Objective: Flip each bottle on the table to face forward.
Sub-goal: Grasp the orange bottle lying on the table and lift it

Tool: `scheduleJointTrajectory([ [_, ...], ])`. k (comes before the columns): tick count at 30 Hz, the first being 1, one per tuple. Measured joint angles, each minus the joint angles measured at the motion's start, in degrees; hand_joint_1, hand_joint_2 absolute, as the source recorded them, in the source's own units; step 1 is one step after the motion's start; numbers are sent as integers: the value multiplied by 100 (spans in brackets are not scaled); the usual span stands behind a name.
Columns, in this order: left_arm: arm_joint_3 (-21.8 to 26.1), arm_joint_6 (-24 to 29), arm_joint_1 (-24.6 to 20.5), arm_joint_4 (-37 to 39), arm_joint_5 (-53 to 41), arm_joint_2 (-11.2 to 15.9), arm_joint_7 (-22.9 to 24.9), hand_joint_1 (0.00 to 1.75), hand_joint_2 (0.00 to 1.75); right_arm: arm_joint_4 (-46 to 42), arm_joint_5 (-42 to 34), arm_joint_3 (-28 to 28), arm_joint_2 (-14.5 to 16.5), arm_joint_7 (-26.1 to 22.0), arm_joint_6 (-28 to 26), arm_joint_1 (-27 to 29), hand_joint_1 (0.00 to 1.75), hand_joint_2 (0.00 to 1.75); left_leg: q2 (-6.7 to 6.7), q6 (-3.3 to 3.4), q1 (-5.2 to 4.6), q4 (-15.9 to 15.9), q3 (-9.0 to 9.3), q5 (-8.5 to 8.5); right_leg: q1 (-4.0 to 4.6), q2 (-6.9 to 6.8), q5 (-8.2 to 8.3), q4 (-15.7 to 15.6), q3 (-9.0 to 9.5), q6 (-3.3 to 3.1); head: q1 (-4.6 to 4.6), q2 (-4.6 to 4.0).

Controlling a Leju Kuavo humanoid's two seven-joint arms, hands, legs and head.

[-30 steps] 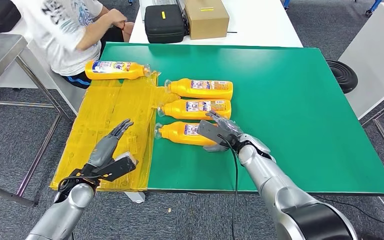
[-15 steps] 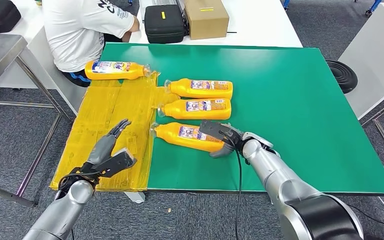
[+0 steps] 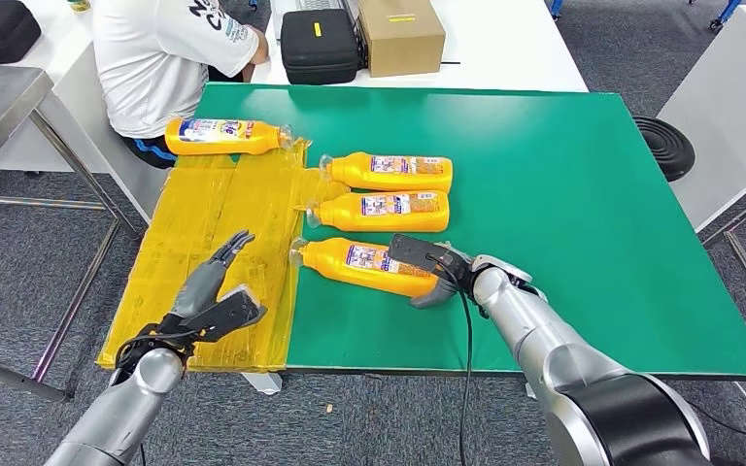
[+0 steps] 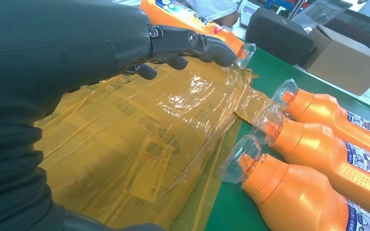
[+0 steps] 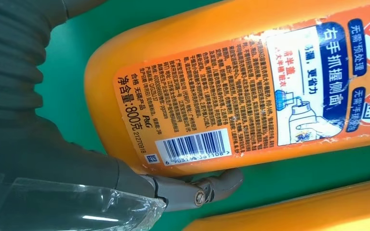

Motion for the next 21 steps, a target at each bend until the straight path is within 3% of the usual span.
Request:
scheduleJointTrajectory([
  [4, 0, 1, -1, 1, 2, -1, 0, 0, 175, 2, 0, 2, -1, 1, 1, -1, 2, 175, 0, 0, 0, 0, 0, 0, 0, 0, 0, 0, 0, 0, 0, 0],
  [5, 0, 3, -1, 1, 13, -2, 0, 0, 175, 5, 0, 5, -1, 5, 7, -4, 12, 175, 0, 0, 0, 0, 0, 0, 0, 0, 0, 0, 0, 0, 0, 0],
  [8, 20, 117, -19, 24, 120, -26, 0, 0, 175, 31, 12, 45, -4, 68, 41, -33, 135, 175, 0, 0, 0, 0, 0, 0, 0, 0, 0, 0, 0, 0, -1, 0],
  [9, 38, 171, -25, 32, 166, -39, -1, 0, 175, 37, 17, 66, -5, 85, 44, -43, 168, 175, 0, 0, 0, 0, 0, 0, 0, 0, 0, 0, 0, 0, -1, 0],
  [21, 171, 278, -15, 77, 348, -66, -29, 0, 175, 52, -1, 159, -4, -70, -132, -73, 175, 175, 0, 0, 0, 0, -1, 0, 0, 0, 0, 1, 0, 0, 0, 0],
])
